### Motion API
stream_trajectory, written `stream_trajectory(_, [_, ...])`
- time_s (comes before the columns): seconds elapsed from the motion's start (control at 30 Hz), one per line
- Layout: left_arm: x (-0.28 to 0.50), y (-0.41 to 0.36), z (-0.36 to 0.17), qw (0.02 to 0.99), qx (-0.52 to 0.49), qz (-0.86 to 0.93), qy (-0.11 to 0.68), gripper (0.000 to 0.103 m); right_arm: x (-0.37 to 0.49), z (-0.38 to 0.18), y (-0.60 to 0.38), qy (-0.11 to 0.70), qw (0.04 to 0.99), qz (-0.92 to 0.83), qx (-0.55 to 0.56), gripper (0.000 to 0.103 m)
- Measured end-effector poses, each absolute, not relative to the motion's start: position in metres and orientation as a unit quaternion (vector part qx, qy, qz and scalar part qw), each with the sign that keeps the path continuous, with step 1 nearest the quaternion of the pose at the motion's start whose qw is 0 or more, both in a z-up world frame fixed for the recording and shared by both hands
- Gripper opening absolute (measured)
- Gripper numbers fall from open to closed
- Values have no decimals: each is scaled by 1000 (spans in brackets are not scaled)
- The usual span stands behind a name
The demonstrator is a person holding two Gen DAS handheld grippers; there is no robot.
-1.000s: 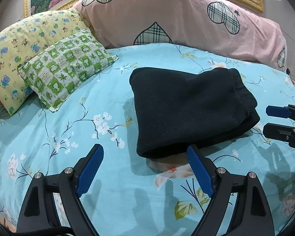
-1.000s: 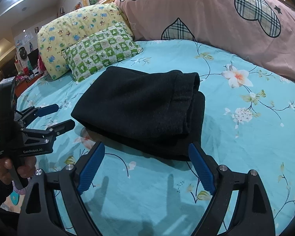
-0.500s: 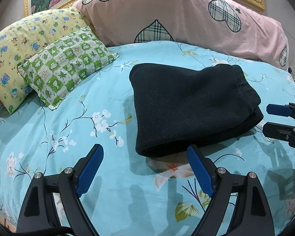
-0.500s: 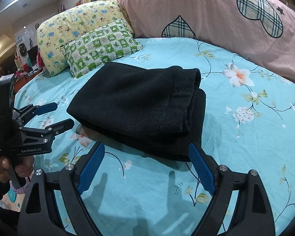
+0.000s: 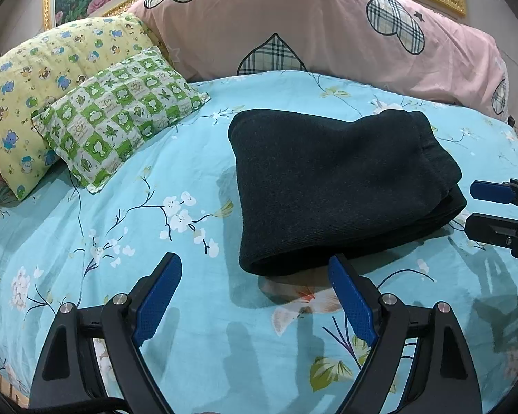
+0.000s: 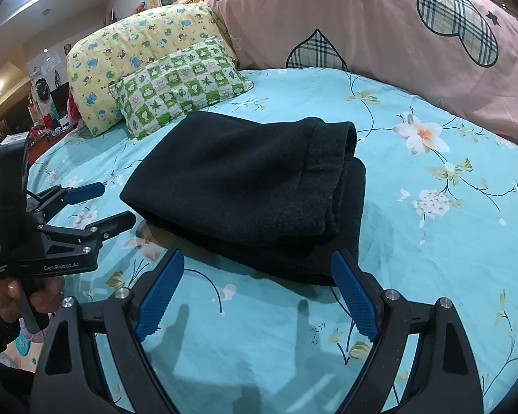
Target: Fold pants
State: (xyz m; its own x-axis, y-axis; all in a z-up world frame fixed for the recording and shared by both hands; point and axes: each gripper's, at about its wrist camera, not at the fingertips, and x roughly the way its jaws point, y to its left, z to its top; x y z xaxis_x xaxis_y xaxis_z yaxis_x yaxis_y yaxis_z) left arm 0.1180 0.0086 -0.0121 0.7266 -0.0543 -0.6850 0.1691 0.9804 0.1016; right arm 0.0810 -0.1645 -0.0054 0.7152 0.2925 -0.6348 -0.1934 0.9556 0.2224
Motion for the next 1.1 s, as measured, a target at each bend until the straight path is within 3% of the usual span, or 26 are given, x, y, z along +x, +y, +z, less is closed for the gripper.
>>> stream_trajectory(1.1, [121,8,-13,925,85,-63,366,88,80,-5,-156,351,923,140,66,87])
